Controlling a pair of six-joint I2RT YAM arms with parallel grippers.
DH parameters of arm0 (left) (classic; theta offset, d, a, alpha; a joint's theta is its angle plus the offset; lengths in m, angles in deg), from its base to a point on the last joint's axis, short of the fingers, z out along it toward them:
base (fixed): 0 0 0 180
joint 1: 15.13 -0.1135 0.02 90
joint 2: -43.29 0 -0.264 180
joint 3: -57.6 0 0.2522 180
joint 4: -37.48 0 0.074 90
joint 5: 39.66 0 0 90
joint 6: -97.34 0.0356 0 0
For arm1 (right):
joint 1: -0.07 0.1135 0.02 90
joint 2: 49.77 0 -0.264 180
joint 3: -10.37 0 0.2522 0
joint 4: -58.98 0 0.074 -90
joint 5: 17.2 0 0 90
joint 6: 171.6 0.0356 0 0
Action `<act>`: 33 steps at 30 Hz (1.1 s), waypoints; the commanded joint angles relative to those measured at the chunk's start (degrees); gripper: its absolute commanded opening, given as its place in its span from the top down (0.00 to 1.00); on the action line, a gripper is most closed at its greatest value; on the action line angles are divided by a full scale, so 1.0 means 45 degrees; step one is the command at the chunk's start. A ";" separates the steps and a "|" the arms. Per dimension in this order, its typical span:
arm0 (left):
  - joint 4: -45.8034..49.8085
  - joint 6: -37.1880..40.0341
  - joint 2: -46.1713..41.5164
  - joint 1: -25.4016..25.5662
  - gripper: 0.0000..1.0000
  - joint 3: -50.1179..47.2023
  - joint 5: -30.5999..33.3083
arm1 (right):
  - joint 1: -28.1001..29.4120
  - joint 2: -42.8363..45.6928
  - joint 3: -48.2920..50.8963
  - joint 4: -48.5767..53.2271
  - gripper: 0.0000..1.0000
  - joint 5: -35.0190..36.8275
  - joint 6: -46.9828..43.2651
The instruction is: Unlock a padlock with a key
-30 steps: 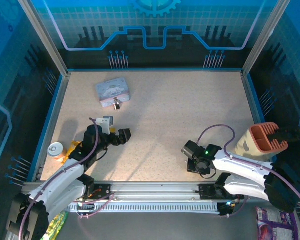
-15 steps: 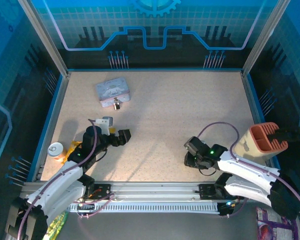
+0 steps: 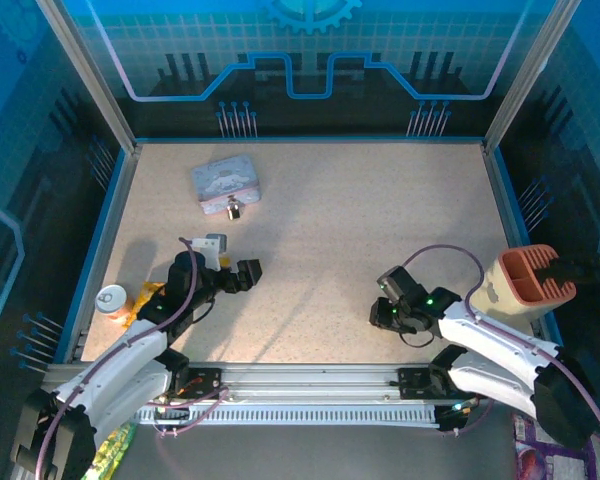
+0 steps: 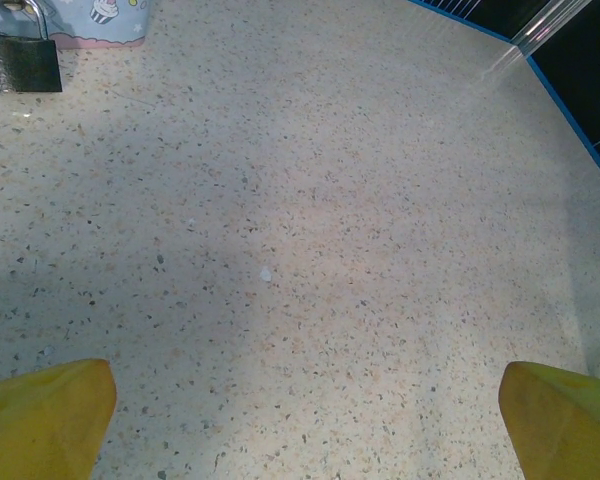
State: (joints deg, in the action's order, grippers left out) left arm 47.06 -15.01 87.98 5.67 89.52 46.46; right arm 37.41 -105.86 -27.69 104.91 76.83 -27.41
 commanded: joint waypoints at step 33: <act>-0.0956 0.0259 0.1714 0.0120 0.01 0.0696 -0.1828 | 0.0939 0.1644 0.0853 -0.1959 1.00 0.0603 0.1906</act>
State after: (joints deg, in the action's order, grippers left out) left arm 45.66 -14.99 93.92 5.74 89.89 43.73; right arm 40.95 -100.83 -24.45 100.21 79.41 -21.94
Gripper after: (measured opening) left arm 0.992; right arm 0.047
